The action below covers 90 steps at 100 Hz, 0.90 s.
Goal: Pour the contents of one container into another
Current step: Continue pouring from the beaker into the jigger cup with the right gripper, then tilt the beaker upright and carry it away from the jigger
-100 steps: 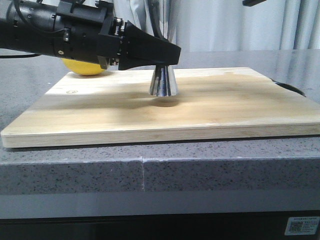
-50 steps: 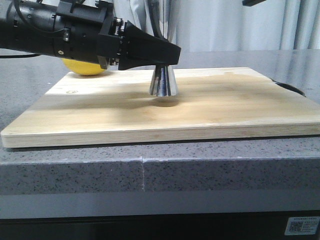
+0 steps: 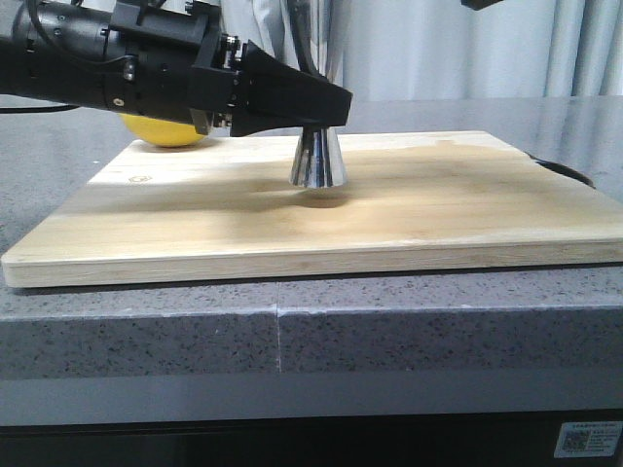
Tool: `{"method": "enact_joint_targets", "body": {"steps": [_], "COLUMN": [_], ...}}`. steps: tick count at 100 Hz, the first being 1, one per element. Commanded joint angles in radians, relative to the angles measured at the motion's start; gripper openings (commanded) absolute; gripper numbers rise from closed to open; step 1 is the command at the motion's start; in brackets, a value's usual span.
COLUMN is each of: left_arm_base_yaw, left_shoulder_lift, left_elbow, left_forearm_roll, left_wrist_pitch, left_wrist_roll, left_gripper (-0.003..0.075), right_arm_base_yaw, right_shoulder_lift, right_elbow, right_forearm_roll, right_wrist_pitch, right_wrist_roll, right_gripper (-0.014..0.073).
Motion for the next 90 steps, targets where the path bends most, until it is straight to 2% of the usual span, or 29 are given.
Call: {"method": "enact_joint_targets", "body": {"steps": [1,22,44,71,90], "left_arm_base_yaw": [-0.01,-0.01,-0.01,-0.01,-0.01], "left_shoulder_lift": [-0.057,-0.057,-0.057,-0.057,-0.057], "left_elbow": [-0.028,-0.028,-0.028,-0.028,-0.028], "left_forearm_roll": [-0.067,-0.067,-0.067,-0.067,-0.066], "left_wrist_pitch": [0.115,0.115,0.115,0.115,0.115], "left_wrist_roll": [-0.006,-0.006,-0.006,-0.006,-0.006], "left_gripper": [-0.0019,-0.0019,-0.0019,-0.0019,-0.0019], "right_arm_base_yaw": [0.0,0.0,0.0,-0.004,-0.021], "right_shoulder_lift": [-0.041,-0.041,-0.041,-0.041,-0.041], "right_elbow": [-0.038,-0.038,-0.038,-0.038,-0.038], "right_forearm_roll": [0.043,0.058,0.127,0.31,0.488], "right_wrist_pitch": [0.006,0.003,0.003,0.071,0.132], "right_wrist_roll": [0.055,0.193,0.314,0.449,0.467], "right_gripper": [0.0309,0.0309,0.0309,0.0309,0.0309]}}
